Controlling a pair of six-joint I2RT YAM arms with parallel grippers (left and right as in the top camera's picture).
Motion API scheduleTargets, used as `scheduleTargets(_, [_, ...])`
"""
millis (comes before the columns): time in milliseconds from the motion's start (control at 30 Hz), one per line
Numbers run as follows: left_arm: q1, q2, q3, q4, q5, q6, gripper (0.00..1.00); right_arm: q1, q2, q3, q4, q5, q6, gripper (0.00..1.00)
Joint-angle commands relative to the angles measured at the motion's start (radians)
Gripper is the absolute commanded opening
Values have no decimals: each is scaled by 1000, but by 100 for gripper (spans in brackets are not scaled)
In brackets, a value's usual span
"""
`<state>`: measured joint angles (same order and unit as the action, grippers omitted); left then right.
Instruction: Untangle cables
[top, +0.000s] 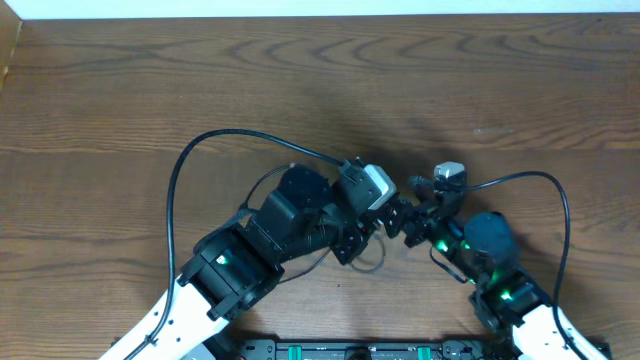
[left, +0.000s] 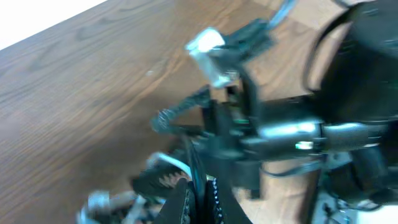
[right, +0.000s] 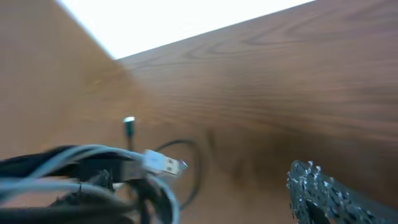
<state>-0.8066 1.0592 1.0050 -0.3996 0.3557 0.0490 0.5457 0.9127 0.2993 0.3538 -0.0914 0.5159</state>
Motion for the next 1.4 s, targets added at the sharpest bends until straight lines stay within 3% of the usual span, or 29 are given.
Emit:
scheduleTargets(0, [-2,-13,33,4,190,-8,8,0,16,17,15,344,-32,85])
scheduleTargets(167, [-2,-13,33,-17,316,-8,8,0,15,79,79,348,-134,85])
scheduleTargets(300, [-2,-13,33,-63,321,3,8,0,15,145,80,352,-269,83])
scheduleTargets(433, [-2,-13,33,-127,296,35,8,0,13,219,81,499,-362,80])
scheduleTargets(567, [-2,-13,33,-170,174,37,8,0,-14,277,81,521,-375,79])
scheduleTargets(667, [-2,-9,33,-181,91,37,8,0,-44,304,80,417,-375,77])
scheduleTargets(900, [-2,0,33,-151,32,37,8,0,-101,305,-50,92,-280,83])
scheduleTargets(1067, [-2,0,33,-117,-10,37,8,0,-102,305,-196,59,-277,87])
scheduleTargets(1367, [-2,0,33,-124,-10,37,8,0,-114,305,-164,-40,-251,88])
